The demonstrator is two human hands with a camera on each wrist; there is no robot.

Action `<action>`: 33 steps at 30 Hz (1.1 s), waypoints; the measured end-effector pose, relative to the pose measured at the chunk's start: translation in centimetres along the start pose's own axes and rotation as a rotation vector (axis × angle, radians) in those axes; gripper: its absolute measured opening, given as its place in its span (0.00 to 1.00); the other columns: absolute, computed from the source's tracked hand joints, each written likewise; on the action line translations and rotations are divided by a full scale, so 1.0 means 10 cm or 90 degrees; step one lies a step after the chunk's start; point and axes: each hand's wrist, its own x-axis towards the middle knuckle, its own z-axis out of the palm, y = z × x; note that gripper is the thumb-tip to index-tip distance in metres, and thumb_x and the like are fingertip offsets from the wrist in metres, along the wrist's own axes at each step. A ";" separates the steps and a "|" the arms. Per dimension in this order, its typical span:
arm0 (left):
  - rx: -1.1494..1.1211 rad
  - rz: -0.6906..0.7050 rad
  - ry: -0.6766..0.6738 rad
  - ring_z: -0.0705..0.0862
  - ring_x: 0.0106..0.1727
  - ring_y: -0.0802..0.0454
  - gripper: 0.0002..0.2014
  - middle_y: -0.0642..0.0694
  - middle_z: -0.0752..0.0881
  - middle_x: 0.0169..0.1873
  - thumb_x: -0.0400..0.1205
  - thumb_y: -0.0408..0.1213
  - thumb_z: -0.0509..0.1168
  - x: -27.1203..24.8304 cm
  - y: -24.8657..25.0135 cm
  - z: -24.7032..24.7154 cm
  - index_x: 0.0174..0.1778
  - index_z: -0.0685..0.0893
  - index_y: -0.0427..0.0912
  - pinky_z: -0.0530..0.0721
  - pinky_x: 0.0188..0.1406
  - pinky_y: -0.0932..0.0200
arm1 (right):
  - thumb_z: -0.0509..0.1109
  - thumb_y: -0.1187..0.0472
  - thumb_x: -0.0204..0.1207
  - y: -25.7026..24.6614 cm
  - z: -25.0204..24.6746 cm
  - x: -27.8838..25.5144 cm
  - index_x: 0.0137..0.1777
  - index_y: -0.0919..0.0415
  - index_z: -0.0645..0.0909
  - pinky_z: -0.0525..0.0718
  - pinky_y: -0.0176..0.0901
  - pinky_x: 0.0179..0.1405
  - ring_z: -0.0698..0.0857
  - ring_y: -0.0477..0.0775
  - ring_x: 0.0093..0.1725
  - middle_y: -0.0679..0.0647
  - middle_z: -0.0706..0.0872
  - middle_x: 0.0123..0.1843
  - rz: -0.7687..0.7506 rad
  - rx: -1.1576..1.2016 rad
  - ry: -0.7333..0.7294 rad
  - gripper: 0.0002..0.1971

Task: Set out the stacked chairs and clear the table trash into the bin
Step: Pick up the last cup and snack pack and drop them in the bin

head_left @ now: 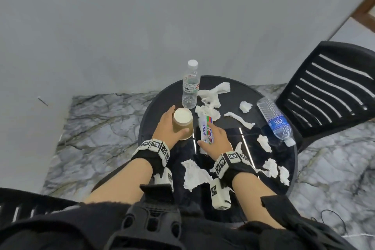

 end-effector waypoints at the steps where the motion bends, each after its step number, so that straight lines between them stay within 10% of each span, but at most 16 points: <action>1: -0.001 0.000 0.005 0.65 0.79 0.48 0.45 0.45 0.65 0.78 0.71 0.44 0.76 0.03 -0.01 0.01 0.81 0.58 0.46 0.62 0.76 0.55 | 0.73 0.49 0.72 0.01 0.01 0.02 0.81 0.46 0.58 0.73 0.46 0.66 0.75 0.57 0.70 0.56 0.64 0.77 0.000 -0.002 -0.004 0.39; 13: 0.001 0.015 0.014 0.71 0.75 0.52 0.37 0.51 0.73 0.74 0.71 0.43 0.76 0.18 -0.08 0.05 0.76 0.69 0.50 0.65 0.72 0.60 | 0.72 0.58 0.71 0.04 0.01 0.09 0.81 0.43 0.56 0.69 0.36 0.58 0.75 0.56 0.66 0.58 0.68 0.73 0.015 0.064 -0.009 0.40; 19: -0.034 0.023 0.052 0.72 0.73 0.53 0.36 0.52 0.74 0.73 0.71 0.43 0.76 0.03 0.07 0.06 0.75 0.69 0.50 0.67 0.70 0.61 | 0.67 0.52 0.64 0.06 -0.04 -0.06 0.79 0.36 0.57 0.77 0.55 0.69 0.77 0.52 0.69 0.50 0.75 0.73 -0.013 0.177 0.003 0.42; 24: -0.054 0.066 0.045 0.75 0.69 0.54 0.32 0.54 0.77 0.69 0.72 0.43 0.75 -0.23 0.36 0.19 0.72 0.71 0.53 0.72 0.69 0.55 | 0.68 0.60 0.75 0.22 -0.36 -0.41 0.79 0.39 0.60 0.80 0.23 0.50 0.79 0.41 0.60 0.42 0.74 0.72 -0.027 0.275 0.075 0.34; 29: -0.058 0.101 -0.012 0.75 0.70 0.52 0.35 0.54 0.76 0.71 0.72 0.48 0.74 -0.55 0.68 0.51 0.75 0.68 0.54 0.75 0.72 0.48 | 0.66 0.55 0.78 0.51 -0.72 -0.96 0.77 0.28 0.57 0.85 0.40 0.51 0.86 0.54 0.43 0.54 0.84 0.66 -0.028 0.276 0.158 0.33; 33: -0.072 0.149 -0.065 0.77 0.68 0.52 0.32 0.54 0.77 0.69 0.73 0.47 0.74 -0.99 1.00 0.89 0.73 0.70 0.52 0.75 0.70 0.52 | 0.63 0.58 0.80 0.86 -0.98 -1.54 0.74 0.26 0.60 0.80 0.24 0.51 0.83 0.47 0.43 0.42 0.81 0.62 -0.020 0.271 0.205 0.30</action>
